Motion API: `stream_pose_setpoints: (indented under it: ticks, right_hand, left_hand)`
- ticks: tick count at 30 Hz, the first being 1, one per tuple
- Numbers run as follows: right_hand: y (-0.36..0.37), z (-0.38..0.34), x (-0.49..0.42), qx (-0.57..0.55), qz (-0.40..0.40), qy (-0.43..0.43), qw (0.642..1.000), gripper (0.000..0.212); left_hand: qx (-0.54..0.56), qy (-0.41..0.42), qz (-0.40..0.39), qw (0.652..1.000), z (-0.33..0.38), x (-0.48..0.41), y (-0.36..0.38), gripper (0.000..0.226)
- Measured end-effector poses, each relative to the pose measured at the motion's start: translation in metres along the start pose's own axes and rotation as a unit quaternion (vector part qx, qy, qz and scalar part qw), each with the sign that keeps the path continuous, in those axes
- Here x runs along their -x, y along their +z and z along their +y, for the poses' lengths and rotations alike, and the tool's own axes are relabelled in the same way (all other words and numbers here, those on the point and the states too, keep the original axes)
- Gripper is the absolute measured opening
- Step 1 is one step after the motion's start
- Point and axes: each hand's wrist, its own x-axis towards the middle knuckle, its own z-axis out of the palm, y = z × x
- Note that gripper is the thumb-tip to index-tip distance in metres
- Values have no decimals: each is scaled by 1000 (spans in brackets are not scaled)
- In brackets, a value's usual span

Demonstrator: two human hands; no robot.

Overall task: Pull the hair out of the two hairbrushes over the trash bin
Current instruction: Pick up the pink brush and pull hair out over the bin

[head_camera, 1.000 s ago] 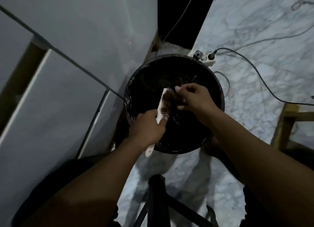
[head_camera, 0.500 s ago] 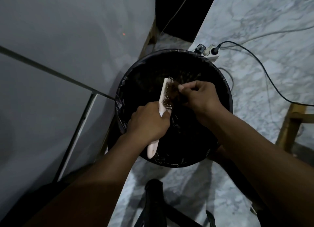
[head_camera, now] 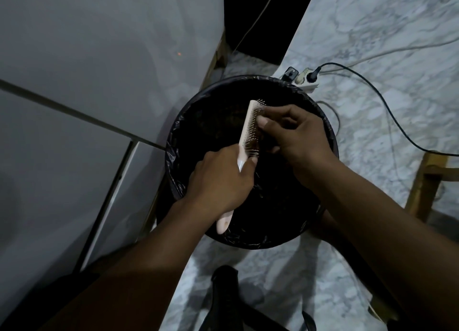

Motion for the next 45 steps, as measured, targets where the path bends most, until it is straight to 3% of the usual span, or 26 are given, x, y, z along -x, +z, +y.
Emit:
stream_pose_setpoints:
  ticks: [4, 10, 12, 15, 19, 23, 30, 33, 34, 38, 42, 45]
  right_hand:
    - [5, 3, -3, -37, 37, 29, 998, 9]
    - [18, 1, -11, -153, 62, 125, 978, 17]
    - [15, 2, -12, -165, 35, 131, 977, 2]
    - [14, 6, -9, -82, -9, 78, 994, 36]
    - [11, 7, -4, 9, 3, -10, 1000, 20]
    - [7, 4, -9, -73, 29, 44, 996, 6]
    - [6, -4, -12, -226, 12, 150, 962, 11]
    - [5, 0, -13, -150, -35, 91, 984, 53]
    - [6, 2, -11, -108, -44, 65, 991, 58]
    - [6, 0, -5, -53, -22, 0, 998, 32]
    - [2, -3, -7, -70, 25, 23, 997, 19]
    - [4, -3, -8, -104, 33, 54, 993, 3]
  left_hand:
    - [11, -9, 5, 1000, -1, 1, -1, 30]
    - [36, -50, 16, 998, -6, -7, -5, 32]
    - [28, -48, 12, 998, -7, -8, -5, 32]
    - [3, -29, 5, 1000, -6, -5, -4, 30]
    - [-15, -12, 3, 1000, -3, -3, -3, 31]
    - [13, -11, 8, 1000, 0, -4, -4, 31]
    - [54, -21, 21, 998, -3, -8, -5, 32]
    - [54, -13, 13, 998, -4, -8, -4, 25]
    - [46, -9, 9, 999, -5, -8, -3, 21]
    - [39, -10, -5, 999, -4, -8, -4, 14]
    - [135, -51, -2, 990, -1, -9, -6, 25]
    - [101, -33, -3, 994, 0, -10, -5, 27]
